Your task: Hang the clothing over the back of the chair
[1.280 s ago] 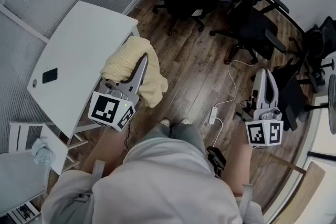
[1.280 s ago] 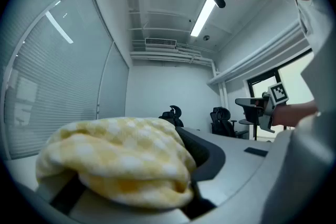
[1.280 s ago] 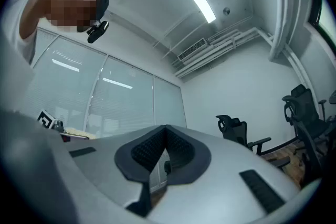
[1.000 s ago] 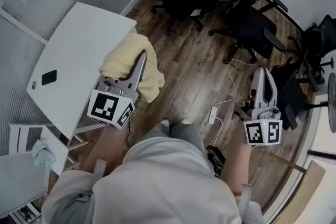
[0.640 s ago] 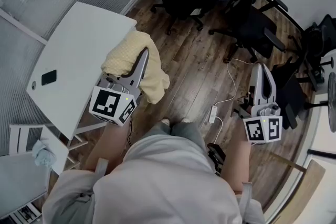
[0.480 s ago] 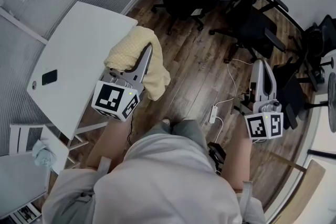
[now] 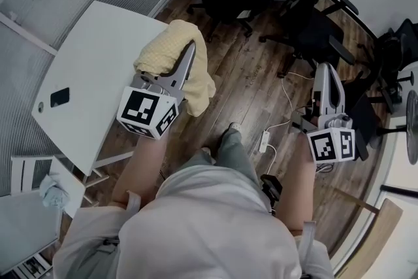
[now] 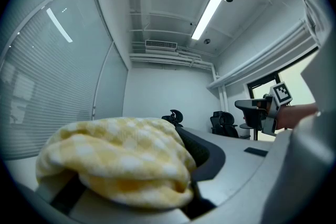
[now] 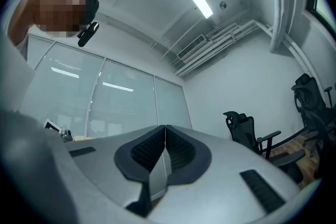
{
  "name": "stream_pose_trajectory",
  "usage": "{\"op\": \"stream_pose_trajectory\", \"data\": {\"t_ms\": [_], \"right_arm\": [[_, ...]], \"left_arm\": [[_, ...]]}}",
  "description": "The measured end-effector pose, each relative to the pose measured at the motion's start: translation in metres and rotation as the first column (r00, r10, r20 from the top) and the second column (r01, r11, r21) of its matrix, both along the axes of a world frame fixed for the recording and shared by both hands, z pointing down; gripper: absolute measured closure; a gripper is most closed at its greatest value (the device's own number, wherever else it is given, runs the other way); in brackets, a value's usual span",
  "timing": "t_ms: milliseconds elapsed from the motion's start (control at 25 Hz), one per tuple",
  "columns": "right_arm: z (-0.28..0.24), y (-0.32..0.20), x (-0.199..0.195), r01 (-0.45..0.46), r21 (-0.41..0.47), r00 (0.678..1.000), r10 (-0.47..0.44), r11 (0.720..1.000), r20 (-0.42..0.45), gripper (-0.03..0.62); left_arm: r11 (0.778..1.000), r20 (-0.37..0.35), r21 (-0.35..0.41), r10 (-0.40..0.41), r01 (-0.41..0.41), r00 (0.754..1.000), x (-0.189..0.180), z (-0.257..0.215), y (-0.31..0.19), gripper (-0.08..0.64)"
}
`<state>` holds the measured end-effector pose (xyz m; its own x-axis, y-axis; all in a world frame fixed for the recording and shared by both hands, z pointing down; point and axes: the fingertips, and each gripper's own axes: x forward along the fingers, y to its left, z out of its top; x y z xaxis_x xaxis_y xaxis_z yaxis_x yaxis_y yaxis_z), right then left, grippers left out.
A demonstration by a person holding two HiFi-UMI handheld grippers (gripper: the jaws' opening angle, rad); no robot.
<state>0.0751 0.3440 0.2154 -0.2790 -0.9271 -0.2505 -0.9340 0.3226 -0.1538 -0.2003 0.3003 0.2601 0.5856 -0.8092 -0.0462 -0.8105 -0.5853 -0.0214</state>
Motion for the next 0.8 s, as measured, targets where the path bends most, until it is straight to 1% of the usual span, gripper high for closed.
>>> {"op": "stream_pose_trajectory", "data": {"t_ms": [160,440,800], "right_arm": [[0.002,-0.022,-0.004,0.048,-0.012,0.998,-0.048,0.999,0.029,0.571],[0.001,-0.068,0.001,0.086,-0.01,0.996,-0.085,0.996,0.035,0.571],[0.001,-0.126,0.022,0.128,-0.02,0.991,-0.127,0.992,0.047,0.571]], "left_arm": [[1.0,-0.008,-0.01,-0.005,0.005,1.0,0.003,-0.001,-0.015,0.495],[0.999,0.014,-0.019,-0.033,0.033,0.999,0.008,-0.003,-0.047,0.495],[0.997,0.008,-0.018,-0.08,0.08,0.997,0.027,-0.009,-0.097,0.495]]}}
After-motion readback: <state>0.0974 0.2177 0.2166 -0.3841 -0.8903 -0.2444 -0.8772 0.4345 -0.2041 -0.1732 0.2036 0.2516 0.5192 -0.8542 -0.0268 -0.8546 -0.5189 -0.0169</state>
